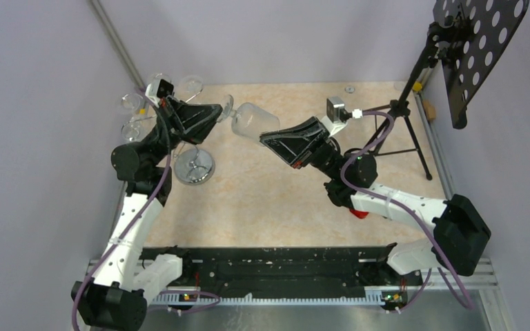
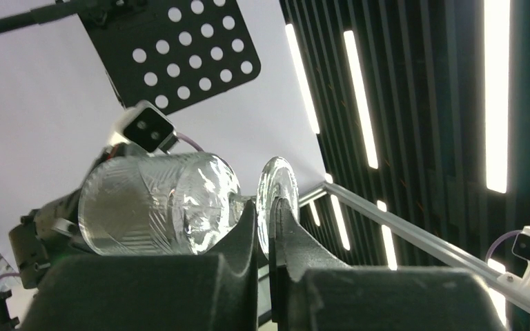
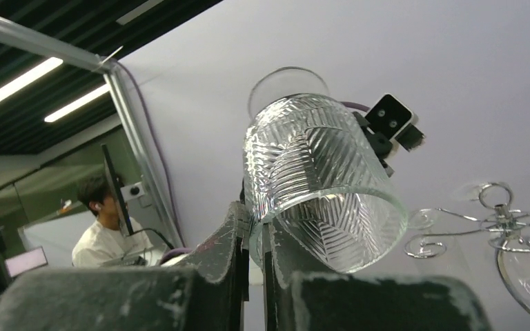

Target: Take the wine glass off the wine glass rack

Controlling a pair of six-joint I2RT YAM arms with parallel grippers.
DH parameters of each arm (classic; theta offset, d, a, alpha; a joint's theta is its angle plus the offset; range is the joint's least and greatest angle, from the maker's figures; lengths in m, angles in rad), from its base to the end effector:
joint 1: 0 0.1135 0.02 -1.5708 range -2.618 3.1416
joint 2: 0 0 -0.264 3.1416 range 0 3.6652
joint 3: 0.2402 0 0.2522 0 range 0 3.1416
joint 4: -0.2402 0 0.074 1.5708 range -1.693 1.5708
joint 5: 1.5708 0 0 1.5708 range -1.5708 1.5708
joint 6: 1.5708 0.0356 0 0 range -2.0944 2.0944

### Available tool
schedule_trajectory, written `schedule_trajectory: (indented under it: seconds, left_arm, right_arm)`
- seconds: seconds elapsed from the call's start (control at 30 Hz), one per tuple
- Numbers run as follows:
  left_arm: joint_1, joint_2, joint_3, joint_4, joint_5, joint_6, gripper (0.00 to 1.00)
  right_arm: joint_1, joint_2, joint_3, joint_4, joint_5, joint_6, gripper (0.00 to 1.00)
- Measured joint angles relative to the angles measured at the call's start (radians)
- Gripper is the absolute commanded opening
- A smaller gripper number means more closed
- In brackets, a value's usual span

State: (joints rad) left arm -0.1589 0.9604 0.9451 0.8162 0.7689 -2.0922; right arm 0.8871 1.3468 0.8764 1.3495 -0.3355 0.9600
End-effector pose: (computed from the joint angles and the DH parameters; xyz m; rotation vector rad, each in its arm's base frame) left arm 0.1776 -0.0535 0.4576 -0.2433 1.3221 -2.2847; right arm 0.1650 0.2210 0.3962 -0.3480 0.8166 1.8606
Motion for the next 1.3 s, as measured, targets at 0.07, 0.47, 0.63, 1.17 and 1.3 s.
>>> schedule_trajectory:
  seconds: [0.07,0.47,0.63,1.17,1.3]
  left_arm:
    - [0.000,0.002,-0.002,0.000,-0.008,0.001,0.40]
    - [0.003,-0.042,0.025,-0.299,0.004,0.343,0.87]
    - [0.003,-0.069,0.083,-0.568,0.000,0.633,0.91]
    - [0.003,-0.077,0.330,-1.233,-0.219,1.361,0.93]
    - [0.003,-0.077,0.336,-1.289,-0.244,1.418,0.94]
  right_arm:
    - [0.001,-0.001,0.017,0.009,-0.026,-0.010,0.00]
    - [0.002,-0.185,0.055,-0.525,0.167,-0.262,0.00]
    - [0.002,-0.206,0.242,-1.038,0.430,-0.424,0.00]
    - [-0.229,0.107,0.462,-2.029,0.562,-0.656,0.00]
    - [-0.259,0.202,0.481,-2.106,0.537,-0.687,0.00]
